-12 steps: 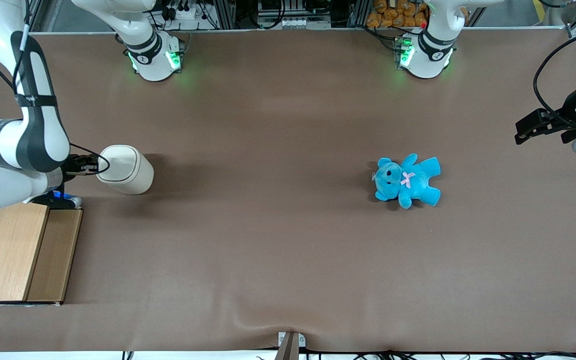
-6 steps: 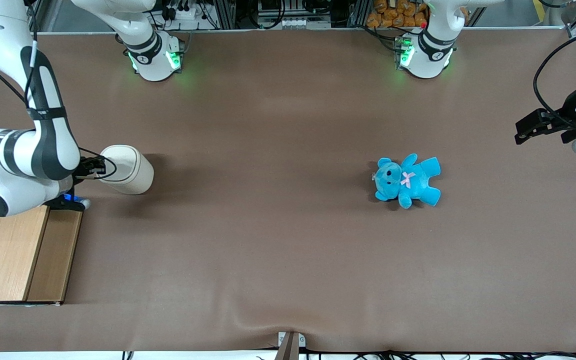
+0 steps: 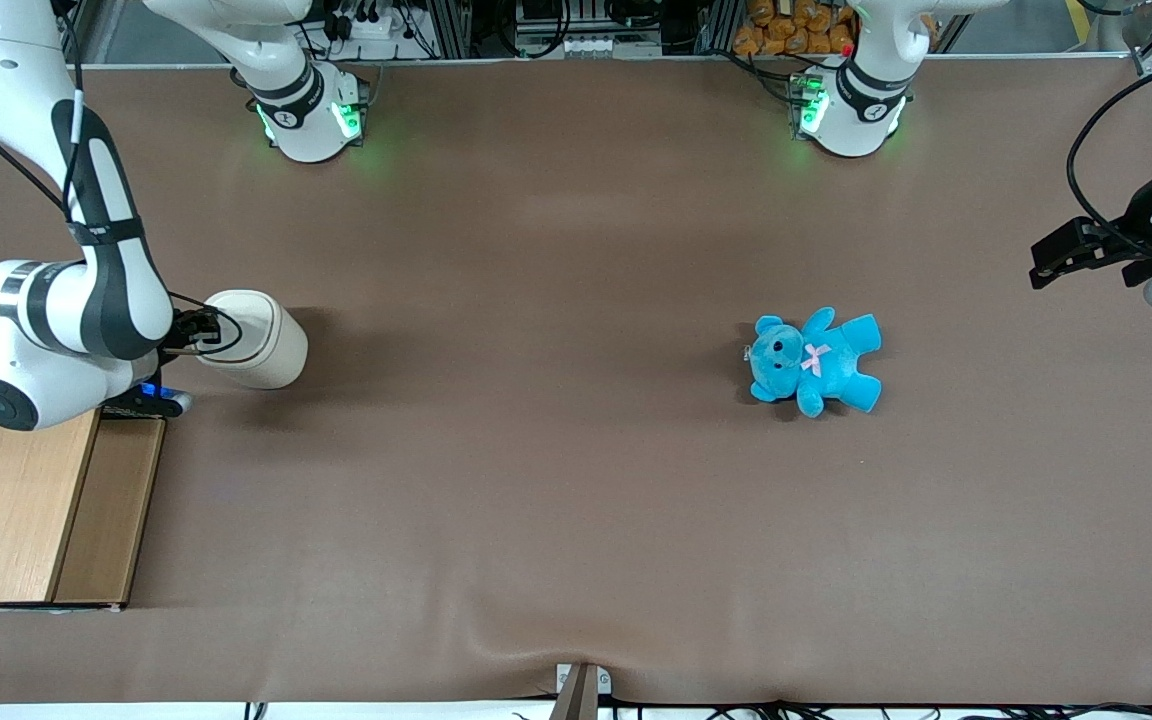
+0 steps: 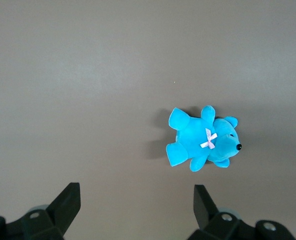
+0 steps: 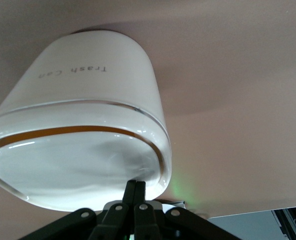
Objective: Open trash can with right arm
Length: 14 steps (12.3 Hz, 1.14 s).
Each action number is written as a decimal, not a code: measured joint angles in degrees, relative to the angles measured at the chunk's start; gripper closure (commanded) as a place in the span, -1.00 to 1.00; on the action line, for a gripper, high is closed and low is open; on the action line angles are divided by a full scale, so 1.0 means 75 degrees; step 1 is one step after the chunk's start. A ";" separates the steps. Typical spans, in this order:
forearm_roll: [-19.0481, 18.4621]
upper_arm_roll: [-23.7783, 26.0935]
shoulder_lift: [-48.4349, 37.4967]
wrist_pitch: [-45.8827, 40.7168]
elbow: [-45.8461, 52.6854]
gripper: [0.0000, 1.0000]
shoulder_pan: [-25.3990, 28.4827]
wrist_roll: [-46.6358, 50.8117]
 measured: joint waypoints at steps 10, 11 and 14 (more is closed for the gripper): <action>-0.0032 0.0063 -0.1698 -0.0187 0.1411 -1.00 0.0035 -0.0063; -0.0033 0.0075 -0.1807 -0.0196 0.1664 -1.00 0.0035 -0.0175; -0.0033 0.0066 -0.2345 -0.0250 0.1950 -1.00 0.0023 -0.0591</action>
